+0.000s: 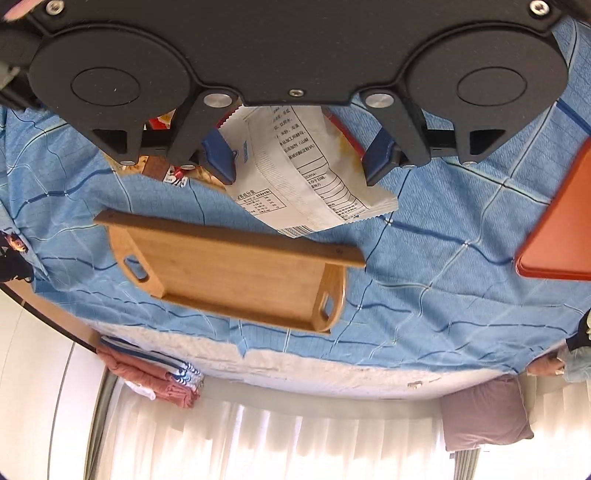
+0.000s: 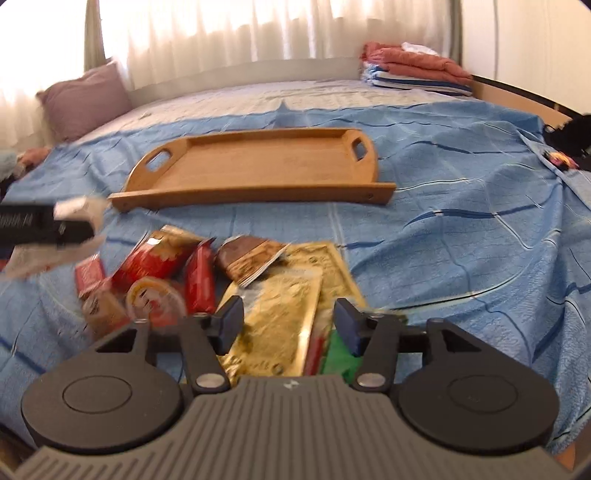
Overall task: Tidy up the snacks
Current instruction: 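Lift the white bag with the left tool while the right tool lifts the gold packet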
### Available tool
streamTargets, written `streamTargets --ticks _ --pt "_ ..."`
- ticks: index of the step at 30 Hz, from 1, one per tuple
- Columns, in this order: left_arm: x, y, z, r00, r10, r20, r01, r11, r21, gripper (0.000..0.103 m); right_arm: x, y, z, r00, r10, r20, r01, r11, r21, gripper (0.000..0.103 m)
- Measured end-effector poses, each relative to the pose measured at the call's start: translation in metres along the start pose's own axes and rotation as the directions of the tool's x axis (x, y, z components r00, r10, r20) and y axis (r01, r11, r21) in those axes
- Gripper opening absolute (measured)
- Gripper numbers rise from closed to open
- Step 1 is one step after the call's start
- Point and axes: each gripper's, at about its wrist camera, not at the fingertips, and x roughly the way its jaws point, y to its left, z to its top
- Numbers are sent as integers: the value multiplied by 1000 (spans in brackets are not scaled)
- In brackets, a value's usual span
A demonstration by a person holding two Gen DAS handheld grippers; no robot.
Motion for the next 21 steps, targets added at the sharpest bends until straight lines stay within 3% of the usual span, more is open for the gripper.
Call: streamTargets --ticks 6,8,13,21 --pt "-2 1 -1 1000 -11 -4 12 1000 7 72 3 24 -10 1000 -25 -3 25 998 -60 88" --pt "-1 1 -2 1000 -12 -5 12 1000 9 72 8 32 -13 998 -56 -10 55 993 -105 89" --pt "0 1 -4 1000 -20 -13 20 1000 15 72 6 34 -15 998 -68 14 69 993 -93 67" --pt "-2 1 -2 1000 -19 5 19 999 27 72 -16 21 -9 998 -47 48 48 999 -24 65"
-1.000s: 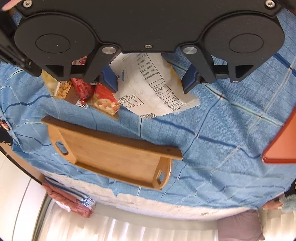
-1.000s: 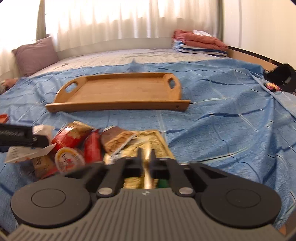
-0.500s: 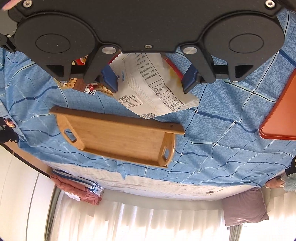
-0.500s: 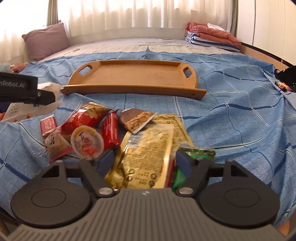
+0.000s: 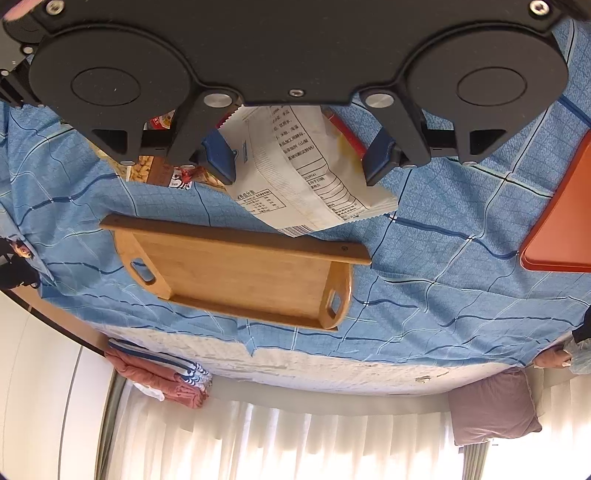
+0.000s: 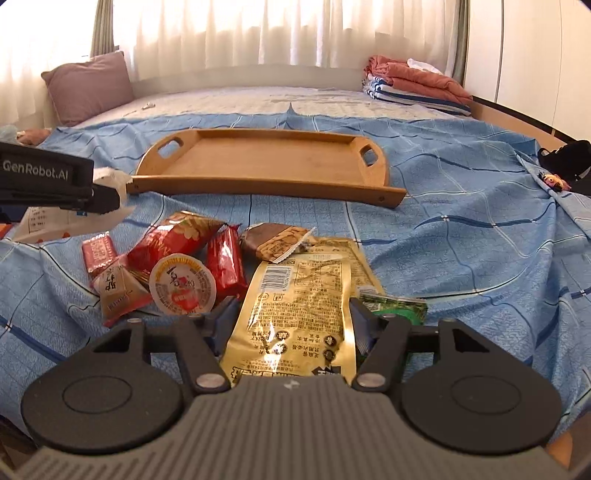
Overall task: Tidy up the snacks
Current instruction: 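Lift the white bag with the left tool while the right tool lifts the gold packet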
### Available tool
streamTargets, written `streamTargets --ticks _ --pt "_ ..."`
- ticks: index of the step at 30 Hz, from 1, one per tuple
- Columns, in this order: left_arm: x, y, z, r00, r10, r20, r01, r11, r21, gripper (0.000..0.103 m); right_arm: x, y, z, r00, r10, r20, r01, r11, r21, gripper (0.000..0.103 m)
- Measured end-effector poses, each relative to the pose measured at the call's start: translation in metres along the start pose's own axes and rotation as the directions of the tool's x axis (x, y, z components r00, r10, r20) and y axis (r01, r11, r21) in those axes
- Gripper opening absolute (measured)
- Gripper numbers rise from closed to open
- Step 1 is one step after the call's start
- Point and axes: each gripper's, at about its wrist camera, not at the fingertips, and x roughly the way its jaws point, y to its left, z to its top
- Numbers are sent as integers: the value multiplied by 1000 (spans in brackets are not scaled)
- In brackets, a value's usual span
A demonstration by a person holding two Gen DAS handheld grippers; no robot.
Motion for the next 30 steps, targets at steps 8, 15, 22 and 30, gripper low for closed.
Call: streamTargets --ticks 8,15,22,30 --pt "-1 1 6 1000 0 5 0 1000 1 72 -9 -9 19 999 10 36 -11 999 48 65" --pt "-3 -1 12 1000 -4 21 4 1000 12 72 -15 -19 34 997 -5 77 -1 997 73 65" --pt "0 -6 28 999 -14 31 13 999 34 72 -7 -27 54 996 31 89 -40 994 100 65" --pt "20 -16 60 999 -21 28 19 997 69 72 18 -37 90 992 78 95 -90 989 122 65"
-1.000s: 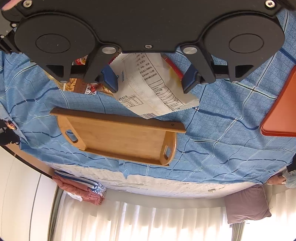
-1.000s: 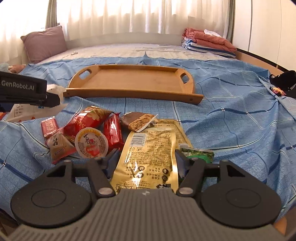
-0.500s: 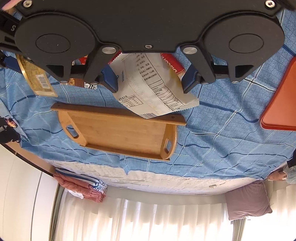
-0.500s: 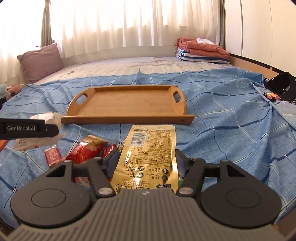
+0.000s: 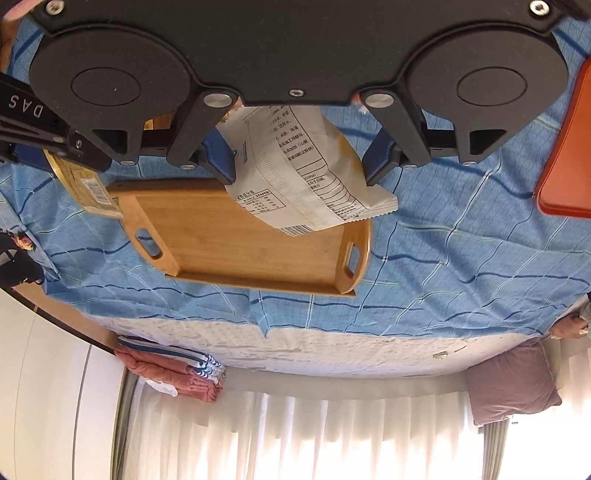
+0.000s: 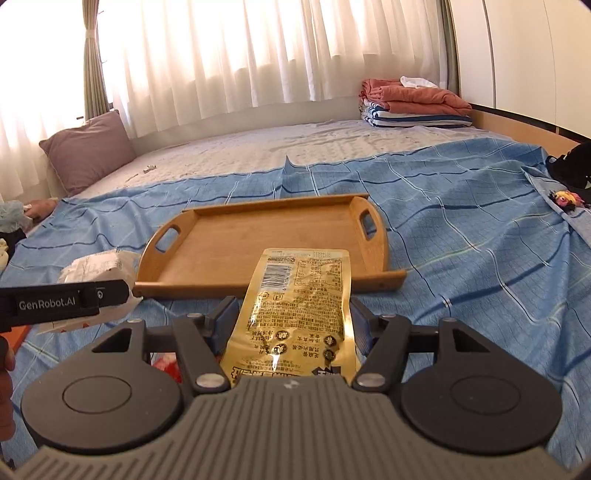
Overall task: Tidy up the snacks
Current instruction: 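Lift the white bag with the left tool while the right tool lifts the gold packet, then lower the white bag into the tray with the left tool while the right tool releases the packet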
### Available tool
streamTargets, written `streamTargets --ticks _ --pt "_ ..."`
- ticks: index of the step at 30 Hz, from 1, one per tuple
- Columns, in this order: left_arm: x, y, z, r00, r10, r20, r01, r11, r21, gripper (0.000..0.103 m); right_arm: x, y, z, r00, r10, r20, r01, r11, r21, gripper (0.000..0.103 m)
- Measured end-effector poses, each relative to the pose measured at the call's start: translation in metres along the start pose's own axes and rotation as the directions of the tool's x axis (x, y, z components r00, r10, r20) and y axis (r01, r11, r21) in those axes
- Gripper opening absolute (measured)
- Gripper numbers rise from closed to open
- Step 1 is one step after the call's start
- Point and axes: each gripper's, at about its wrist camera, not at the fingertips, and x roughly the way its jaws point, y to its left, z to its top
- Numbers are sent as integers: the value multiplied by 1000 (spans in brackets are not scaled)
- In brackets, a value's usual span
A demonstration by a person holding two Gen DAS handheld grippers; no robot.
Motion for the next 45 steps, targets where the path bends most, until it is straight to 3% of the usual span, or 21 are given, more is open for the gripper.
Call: streamTargets --ticks 9,20,31,45 --pt "44 -5 42 999 -21 -40 21 1000 -4 72 43 -14 38 998 61 -22 -60 998 32 66" --pt "127 -4 84 985 -36 -168 32 999 -25 72 108 -27 76 995 69 -78 -67 997 34 66" --pt "192 -11 85 971 -9 -240 11 1000 9 72 170 -28 74 985 40 -166 -43 999 -14 66" --pt "226 -21 76 967 1 -254 13 998 54 71 208 -28 57 975 13 -221 -25 999 -49 66"
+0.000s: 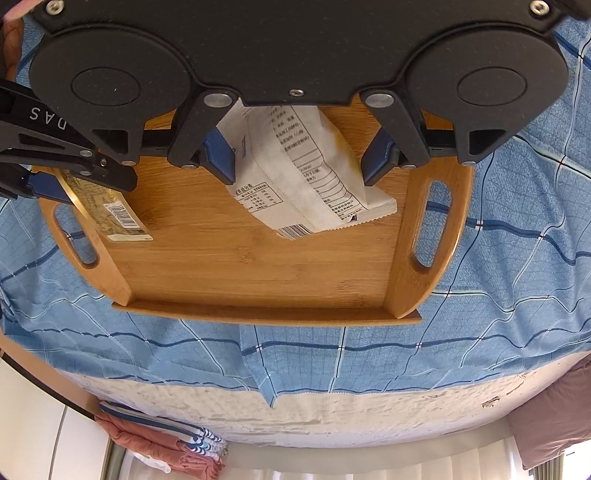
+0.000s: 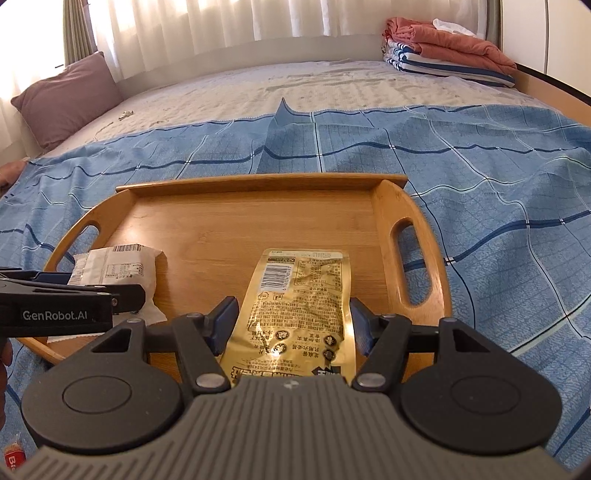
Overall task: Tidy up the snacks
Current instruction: 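Lower the white bag into the tray with the left tool while the right tool releases the packet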
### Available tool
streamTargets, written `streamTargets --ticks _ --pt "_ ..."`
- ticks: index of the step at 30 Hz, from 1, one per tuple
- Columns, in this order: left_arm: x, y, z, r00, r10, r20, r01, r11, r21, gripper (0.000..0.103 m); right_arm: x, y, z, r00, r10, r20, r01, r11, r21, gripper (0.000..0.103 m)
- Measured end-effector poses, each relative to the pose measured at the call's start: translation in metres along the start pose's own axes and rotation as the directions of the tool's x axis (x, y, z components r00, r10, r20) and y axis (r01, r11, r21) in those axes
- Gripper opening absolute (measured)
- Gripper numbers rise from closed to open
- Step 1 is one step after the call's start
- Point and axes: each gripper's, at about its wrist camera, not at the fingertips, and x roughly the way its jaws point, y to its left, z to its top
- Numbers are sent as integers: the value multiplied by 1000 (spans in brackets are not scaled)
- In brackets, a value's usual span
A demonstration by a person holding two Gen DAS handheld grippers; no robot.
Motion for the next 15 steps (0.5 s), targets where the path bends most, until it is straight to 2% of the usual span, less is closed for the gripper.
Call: streamTargets --ticks 10,15 --pt "5 0 -3 1000 5 14 -6 1000 8 71 10 1 -4 1000 -12 -13 12 1000 -10 67" --pt "5 -1 -4 1000 10 18 -10 1000 19 76 11 4 -5 1000 -18 -11 18 999 -30 70"
